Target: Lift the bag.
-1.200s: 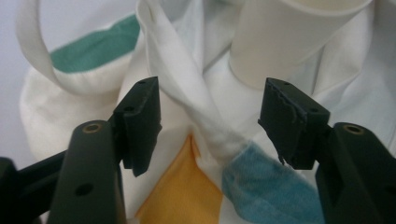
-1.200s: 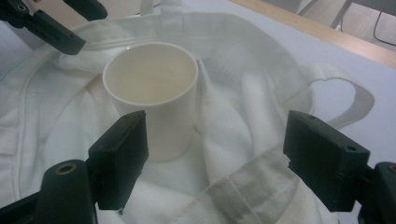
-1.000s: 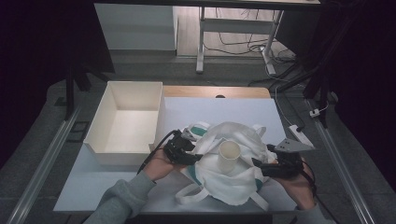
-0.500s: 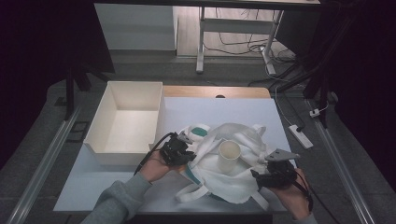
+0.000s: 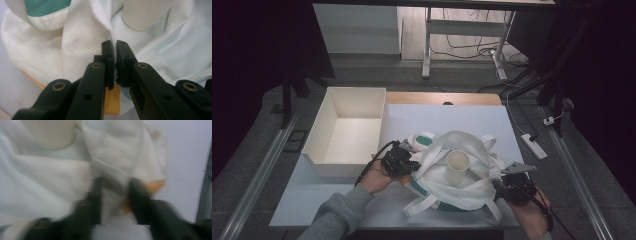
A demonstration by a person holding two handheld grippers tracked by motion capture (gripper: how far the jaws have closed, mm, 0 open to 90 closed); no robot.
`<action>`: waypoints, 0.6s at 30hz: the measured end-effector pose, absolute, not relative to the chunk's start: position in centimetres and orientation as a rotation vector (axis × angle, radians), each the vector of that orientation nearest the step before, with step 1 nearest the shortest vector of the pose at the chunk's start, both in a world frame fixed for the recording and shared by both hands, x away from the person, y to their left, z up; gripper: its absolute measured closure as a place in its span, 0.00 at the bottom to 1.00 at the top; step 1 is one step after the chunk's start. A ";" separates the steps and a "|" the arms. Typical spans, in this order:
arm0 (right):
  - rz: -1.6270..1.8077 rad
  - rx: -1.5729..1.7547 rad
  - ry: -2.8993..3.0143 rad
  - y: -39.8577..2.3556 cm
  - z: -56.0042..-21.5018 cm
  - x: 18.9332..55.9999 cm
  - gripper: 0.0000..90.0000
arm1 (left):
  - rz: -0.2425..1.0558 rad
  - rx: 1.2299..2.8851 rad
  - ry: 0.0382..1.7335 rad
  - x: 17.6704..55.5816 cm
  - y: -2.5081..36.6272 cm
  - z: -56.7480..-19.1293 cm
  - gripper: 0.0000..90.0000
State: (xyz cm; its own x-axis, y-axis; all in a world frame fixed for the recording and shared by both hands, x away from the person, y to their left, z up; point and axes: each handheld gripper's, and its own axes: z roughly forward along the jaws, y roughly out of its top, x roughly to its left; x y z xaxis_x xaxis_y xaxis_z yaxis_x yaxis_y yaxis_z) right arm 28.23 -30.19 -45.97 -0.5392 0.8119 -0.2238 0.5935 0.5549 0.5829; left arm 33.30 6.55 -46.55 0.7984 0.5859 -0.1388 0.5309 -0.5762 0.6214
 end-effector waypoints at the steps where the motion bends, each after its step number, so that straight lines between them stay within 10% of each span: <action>1: 0.621 1.136 2.321 -30.5 -46.0 28.3 0.93 | 0.111 2.312 0.820 33.3 6.6 -46.5 0.94; 18: 0.908 1.010 2.296 -31.6 -44.4 27.7 0.99 | 0.085 2.249 0.787 33.0 7.2 -45.3 0.95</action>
State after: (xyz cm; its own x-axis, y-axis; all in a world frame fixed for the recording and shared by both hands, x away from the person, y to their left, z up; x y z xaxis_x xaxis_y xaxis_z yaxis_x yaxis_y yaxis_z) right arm 27.71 -31.63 -44.42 -0.6188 0.7712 -0.1494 0.4604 0.5101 0.7265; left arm 33.00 7.17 -45.32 0.8096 0.5622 -0.1687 0.5132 -0.5386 0.6682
